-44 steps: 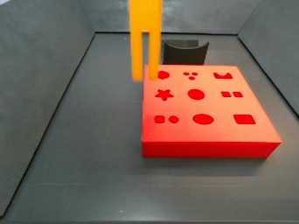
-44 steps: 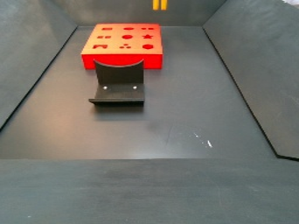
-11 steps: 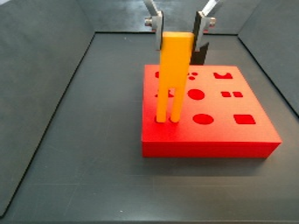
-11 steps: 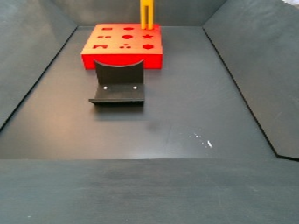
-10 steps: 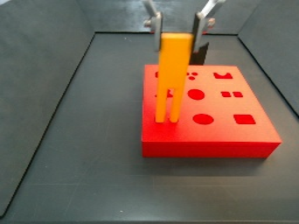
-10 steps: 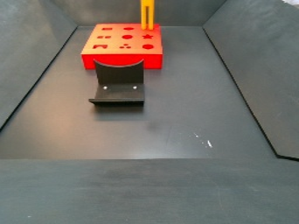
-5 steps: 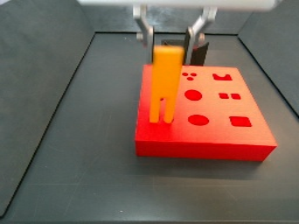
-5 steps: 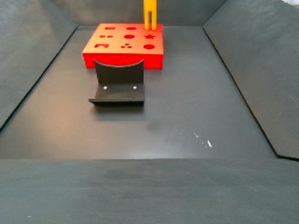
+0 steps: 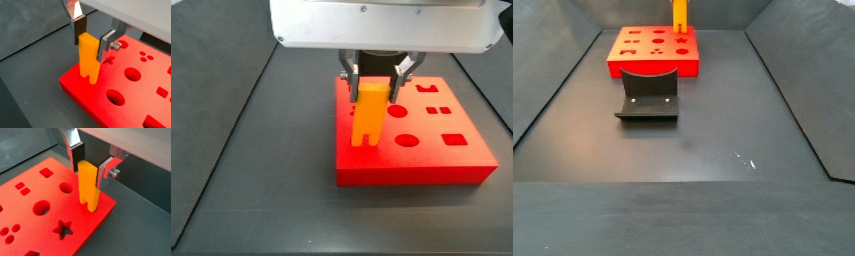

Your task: Insert the square-circle object.

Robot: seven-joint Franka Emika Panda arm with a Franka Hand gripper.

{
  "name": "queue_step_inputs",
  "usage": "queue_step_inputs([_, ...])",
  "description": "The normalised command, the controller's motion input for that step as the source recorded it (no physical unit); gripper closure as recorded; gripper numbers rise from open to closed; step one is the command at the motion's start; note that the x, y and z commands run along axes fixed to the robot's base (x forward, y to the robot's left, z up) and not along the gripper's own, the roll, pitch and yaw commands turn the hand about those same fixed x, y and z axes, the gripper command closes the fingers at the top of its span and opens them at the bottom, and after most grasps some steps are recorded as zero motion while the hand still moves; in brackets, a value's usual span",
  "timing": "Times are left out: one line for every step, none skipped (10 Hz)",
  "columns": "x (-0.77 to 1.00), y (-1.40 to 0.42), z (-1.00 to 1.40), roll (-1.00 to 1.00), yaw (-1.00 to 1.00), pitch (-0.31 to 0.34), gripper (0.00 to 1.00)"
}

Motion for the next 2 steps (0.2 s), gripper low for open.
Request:
queue_step_inputs([0.00,0.00,-0.77,0.14,0.00,-0.064,1.00])
queue_step_inputs([0.00,0.00,0.00,0.00,0.00,0.000,1.00])
